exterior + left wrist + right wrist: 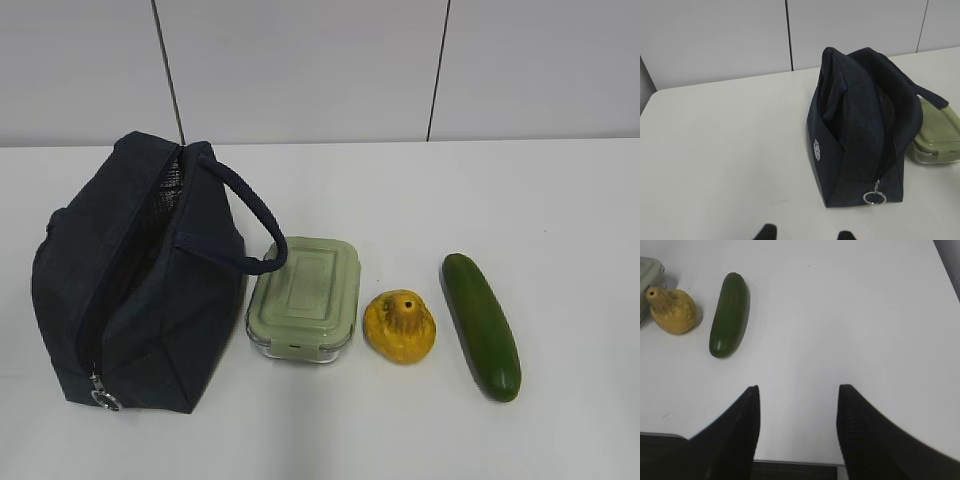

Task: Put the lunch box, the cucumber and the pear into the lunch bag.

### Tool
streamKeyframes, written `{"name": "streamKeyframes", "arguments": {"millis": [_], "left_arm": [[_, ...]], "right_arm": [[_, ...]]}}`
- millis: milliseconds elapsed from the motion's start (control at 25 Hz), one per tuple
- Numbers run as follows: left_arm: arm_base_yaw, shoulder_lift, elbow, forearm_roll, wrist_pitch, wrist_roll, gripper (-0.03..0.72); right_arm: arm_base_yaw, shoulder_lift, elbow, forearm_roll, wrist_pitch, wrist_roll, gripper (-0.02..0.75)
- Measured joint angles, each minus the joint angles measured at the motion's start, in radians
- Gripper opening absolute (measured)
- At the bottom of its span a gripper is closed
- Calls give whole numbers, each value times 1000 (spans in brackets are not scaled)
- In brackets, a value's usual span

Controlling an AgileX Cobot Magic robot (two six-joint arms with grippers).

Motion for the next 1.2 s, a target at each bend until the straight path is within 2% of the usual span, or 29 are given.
{"name": "streamKeyframes", "arguments": {"millis": [400,560,800,1040,1200], "left_arm": [[-4,0,0,-4,0,0,228],[-57,27,0,-18,-3,0,229],[-84,237,-56,-3,-116,0,255],[-87,474,-102,-76,-302,0,297],[-105,610,-145,-94,-340,0,298]], "right_arm": [[0,0,0,0,0,0,389],[14,0,0,-5,-2,0,389],[60,158,-30,-72,-44,5,389],[62,361,-72,-6,-169,20,389],[72,503,-108,53,-246,30,389]]}}
